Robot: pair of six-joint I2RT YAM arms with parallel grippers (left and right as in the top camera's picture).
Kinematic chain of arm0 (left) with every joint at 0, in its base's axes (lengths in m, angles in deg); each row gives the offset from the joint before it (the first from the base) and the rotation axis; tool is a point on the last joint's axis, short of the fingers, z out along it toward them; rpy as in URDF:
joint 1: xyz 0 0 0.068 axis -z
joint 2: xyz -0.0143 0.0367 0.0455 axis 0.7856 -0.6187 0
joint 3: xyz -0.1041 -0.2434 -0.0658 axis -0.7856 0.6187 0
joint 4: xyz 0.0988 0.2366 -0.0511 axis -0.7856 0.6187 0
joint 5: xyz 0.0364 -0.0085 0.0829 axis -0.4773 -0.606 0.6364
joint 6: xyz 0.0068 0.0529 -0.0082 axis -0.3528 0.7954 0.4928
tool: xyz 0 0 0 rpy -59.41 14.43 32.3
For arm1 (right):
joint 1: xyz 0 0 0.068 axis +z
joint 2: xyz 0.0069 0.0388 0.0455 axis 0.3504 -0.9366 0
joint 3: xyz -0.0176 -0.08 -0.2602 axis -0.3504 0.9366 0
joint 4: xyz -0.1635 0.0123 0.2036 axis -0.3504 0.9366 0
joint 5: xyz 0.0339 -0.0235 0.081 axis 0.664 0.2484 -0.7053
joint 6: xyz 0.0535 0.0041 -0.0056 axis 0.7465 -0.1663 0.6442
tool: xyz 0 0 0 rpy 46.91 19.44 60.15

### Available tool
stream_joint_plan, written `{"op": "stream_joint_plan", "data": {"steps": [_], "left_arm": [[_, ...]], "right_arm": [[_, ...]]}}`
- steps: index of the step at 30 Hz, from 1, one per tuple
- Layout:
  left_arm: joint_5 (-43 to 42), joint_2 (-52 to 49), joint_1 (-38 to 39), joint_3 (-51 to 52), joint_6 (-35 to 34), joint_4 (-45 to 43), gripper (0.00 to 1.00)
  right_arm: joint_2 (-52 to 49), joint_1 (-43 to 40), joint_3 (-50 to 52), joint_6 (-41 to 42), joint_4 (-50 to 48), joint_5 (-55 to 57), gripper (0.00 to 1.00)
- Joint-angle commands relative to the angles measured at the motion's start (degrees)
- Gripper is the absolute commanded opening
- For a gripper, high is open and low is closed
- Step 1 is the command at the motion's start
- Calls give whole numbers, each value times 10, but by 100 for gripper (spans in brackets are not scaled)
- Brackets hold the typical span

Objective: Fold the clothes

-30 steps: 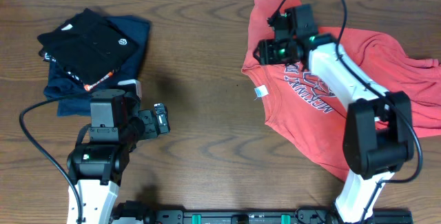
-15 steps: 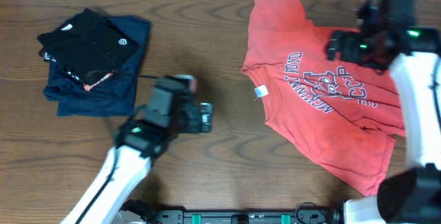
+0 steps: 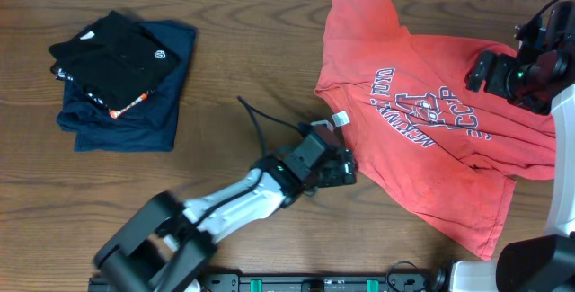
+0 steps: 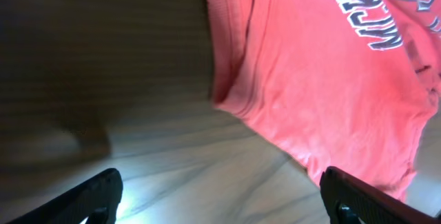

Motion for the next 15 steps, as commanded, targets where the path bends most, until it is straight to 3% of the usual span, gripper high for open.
{"op": "stream_joint_plan", "data": {"steps": [1,7,13,14,15], "left_arm": [[0,-38,15,-6,-99,-53,92],[5,-126,28,-7,-145,-233,85],[11,-202,28,-7,-210,-316,77],[17,-208,26,-7,-210,-317,68],[23,-211,25,-7,-209,-316,51]], "right_arm": [[8,-4,-9,-12,5,-1,99],[8,-4,-9,-12,9,-1,99],[8,-4,-9,-12,14,-1,99],[8,-4,-9,-12,15,-1,99],[8,-4,-9,-12,16,-1,99]]}}
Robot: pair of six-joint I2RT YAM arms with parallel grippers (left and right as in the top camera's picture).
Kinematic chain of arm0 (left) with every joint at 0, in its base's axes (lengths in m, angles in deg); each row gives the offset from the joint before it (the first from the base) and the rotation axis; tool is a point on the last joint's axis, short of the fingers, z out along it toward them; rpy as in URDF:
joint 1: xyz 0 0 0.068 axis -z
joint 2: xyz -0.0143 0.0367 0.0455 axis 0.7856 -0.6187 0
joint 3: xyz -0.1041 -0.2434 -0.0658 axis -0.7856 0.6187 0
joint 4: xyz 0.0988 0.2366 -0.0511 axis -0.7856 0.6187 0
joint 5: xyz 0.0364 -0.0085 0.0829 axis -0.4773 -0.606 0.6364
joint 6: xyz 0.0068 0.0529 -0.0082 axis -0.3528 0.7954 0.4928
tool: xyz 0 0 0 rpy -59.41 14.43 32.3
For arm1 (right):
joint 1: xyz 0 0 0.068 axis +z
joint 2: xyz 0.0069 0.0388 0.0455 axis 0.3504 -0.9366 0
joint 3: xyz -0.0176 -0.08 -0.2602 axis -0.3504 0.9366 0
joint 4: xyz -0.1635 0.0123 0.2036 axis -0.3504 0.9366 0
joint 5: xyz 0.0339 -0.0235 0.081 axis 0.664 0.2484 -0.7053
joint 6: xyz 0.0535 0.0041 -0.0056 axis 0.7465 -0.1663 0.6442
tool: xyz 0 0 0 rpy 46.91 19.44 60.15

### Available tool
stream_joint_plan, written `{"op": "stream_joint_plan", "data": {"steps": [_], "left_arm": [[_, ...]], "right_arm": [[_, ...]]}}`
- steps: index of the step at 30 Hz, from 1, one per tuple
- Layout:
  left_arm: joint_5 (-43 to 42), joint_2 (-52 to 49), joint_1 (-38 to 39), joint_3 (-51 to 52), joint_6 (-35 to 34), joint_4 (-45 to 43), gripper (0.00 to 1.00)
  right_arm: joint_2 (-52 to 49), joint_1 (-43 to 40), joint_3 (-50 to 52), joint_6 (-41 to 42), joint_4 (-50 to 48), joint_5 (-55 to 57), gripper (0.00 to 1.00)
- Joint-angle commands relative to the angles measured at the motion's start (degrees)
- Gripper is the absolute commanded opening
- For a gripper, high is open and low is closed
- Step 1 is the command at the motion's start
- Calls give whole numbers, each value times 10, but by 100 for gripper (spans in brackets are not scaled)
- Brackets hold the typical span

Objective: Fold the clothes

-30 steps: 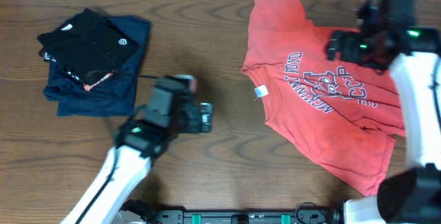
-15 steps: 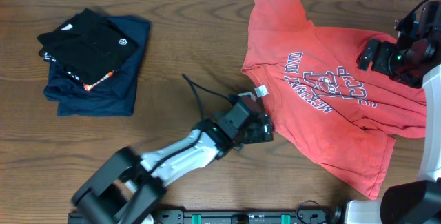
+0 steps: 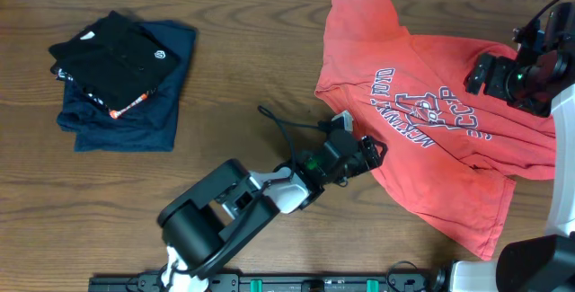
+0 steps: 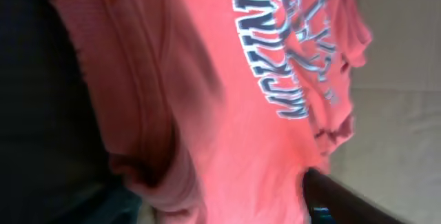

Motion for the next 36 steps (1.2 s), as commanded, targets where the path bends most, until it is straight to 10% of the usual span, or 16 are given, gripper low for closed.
{"op": "stream_joint_plan", "data": {"steps": [1,4,23,24,26,30,36], "left_arm": [[26,-42,-5,11,-21,17,37],[28,-39,-22,11,16,12,6],[0,143,-392,11,291,167,7],[-9,144,-410,11,297,177,22],[-67,145,-443,11,318,201,100],[-208,145,-469,11,339,325,98],[-205,145,-469,11,405,574,98]], "right_arm": [[8,-4,-9,-8,4,-1,99],[8,-4,-9,-8,6,-1,99],[8,-4,-8,-12,8,-1,99],[8,-4,-7,-12,8,-1,99],[8,-4,-7,-13,8,0,99],[8,-4,-7,-15,16,0,99],[8,-4,5,-21,36,0,99]]}}
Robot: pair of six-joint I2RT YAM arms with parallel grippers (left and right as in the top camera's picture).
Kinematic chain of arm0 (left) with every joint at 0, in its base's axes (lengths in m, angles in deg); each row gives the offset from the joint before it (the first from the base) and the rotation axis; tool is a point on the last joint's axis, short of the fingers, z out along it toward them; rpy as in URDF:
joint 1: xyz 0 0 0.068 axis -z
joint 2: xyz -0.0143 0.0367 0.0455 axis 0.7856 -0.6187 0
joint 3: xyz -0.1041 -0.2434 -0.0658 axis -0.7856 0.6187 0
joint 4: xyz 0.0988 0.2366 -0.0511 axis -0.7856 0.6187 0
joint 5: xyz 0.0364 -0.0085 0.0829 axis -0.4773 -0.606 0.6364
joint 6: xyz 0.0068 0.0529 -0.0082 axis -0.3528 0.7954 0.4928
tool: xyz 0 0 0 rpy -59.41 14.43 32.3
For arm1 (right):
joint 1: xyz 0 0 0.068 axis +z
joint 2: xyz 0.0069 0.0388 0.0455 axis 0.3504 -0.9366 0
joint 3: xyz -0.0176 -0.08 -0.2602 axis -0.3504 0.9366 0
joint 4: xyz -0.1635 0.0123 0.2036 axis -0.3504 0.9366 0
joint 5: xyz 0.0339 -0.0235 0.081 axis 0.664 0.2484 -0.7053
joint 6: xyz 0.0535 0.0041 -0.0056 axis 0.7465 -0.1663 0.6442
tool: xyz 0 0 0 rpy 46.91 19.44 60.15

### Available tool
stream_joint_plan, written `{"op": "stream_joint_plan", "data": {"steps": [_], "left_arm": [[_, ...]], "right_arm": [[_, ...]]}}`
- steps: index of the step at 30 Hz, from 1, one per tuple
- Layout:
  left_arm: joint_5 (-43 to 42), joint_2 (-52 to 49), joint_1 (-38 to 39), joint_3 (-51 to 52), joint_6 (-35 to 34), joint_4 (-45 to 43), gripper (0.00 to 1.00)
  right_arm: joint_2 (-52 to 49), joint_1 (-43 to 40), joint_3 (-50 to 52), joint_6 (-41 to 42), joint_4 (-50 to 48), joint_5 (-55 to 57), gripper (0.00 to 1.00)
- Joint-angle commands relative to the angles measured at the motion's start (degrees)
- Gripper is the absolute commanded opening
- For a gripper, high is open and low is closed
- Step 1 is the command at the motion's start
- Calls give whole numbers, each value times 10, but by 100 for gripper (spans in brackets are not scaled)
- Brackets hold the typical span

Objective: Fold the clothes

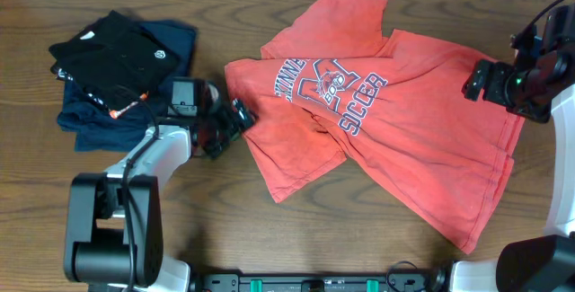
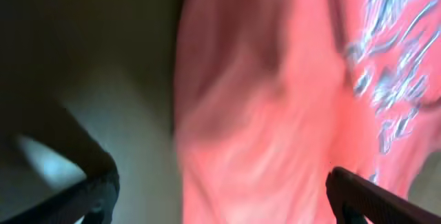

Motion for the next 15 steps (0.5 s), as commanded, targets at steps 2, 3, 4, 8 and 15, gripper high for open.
{"op": "stream_joint_plan", "data": {"steps": [2,3,4,8,15], "left_arm": [[-17,-17,1,16,73,60,98],[-17,-17,1,16,78,59,98],[-11,-17,1,16,79,53,98],[53,-18,4,16,78,41,98],[56,-27,58,29,53,-27,83]], "right_arm": [[8,-4,16,-11,2,-1,99],[8,-4,23,-11,0,-1,99],[8,-4,31,-12,-1,-1,99],[8,-4,59,-11,-7,-1,99],[8,-4,70,-11,-7,-1,99]]}}
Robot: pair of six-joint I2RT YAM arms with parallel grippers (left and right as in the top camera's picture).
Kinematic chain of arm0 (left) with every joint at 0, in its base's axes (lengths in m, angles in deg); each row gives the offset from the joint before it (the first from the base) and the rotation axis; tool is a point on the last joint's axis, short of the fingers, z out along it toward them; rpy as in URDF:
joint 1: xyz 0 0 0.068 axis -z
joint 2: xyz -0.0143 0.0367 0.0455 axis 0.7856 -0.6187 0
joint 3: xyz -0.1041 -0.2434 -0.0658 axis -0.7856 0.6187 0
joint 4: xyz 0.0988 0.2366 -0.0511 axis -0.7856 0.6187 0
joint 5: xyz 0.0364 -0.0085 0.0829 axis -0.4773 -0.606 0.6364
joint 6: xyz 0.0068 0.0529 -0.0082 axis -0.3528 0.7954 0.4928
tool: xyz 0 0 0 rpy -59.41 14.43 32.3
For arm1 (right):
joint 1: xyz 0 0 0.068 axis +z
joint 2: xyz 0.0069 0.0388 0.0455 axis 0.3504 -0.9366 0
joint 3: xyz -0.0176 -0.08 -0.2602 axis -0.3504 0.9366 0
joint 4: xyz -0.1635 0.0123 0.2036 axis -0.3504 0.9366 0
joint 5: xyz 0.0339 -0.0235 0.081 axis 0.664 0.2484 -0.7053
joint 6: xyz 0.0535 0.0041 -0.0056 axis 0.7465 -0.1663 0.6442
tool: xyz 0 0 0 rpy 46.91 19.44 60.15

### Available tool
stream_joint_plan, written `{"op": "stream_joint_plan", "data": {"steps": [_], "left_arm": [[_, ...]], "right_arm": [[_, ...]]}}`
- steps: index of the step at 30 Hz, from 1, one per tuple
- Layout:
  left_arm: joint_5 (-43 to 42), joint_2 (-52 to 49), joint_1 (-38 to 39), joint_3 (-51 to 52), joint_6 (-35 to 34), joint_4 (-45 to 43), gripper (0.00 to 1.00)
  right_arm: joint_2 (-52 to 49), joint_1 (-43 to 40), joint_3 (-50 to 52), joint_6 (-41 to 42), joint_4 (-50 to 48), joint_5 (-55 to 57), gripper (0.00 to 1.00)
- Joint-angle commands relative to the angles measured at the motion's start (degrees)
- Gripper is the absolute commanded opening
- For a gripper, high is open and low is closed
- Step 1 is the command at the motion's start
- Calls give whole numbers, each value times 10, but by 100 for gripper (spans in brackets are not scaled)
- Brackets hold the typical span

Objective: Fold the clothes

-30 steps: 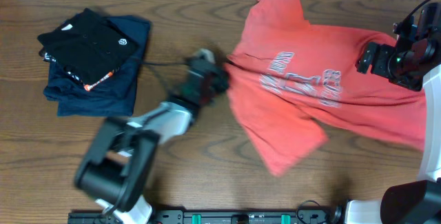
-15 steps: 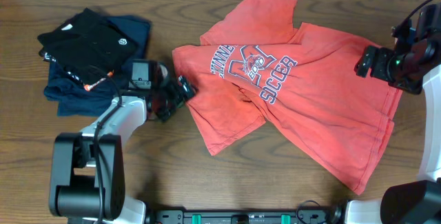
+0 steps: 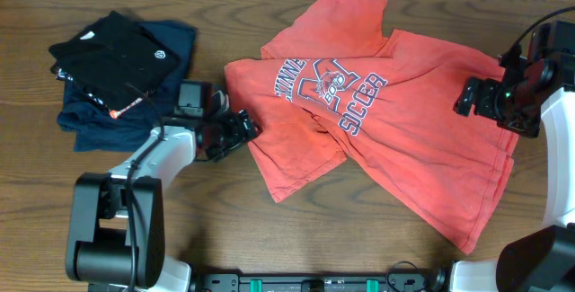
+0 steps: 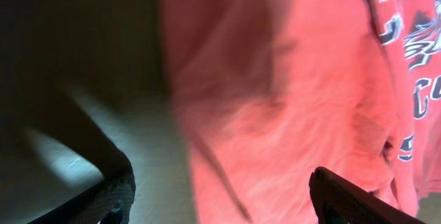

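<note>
A red T-shirt with "SOCCER" lettering lies spread over the middle and right of the table, its left part turned over onto itself. My left gripper sits low at the shirt's left edge. In the left wrist view it is open, with one finger over bare wood and the other over red cloth; nothing is pinched. My right gripper rests at the shirt's right side. Whether it grips the cloth cannot be made out.
A folded stack, a black garment on a navy one, lies at the far left just behind my left arm. The wooden table shows along the front. The shirt's lower corner reaches toward the front right edge.
My left gripper has shifted slightly right along the shirt's left edge, still open. The right gripper sits a little lower and further left. The shirt lies as before.
First the shirt lay at the right, with my open left gripper at its collar near mid-table. Then the gripper was on the collar edge. Later the shirt's left part lay drawn over toward the stack, the gripper open beside it, as now.
</note>
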Motion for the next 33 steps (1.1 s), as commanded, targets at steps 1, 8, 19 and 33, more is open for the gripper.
{"op": "stream_joint_plan", "data": {"steps": [1,8,19,33], "left_arm": [[37,-27,39,26,-3,-19,83],[110,-34,94,27,-31,-39,69],[141,-23,65,24,-4,-36,6],[139,187,1,22,22,89,6]], "right_arm": [[8,-4,3,-8,-1,-1,99],[8,-4,3,-8,6,-3,99],[8,-4,9,-7,33,-3,99],[8,19,262,112,-34,-48,97]]}}
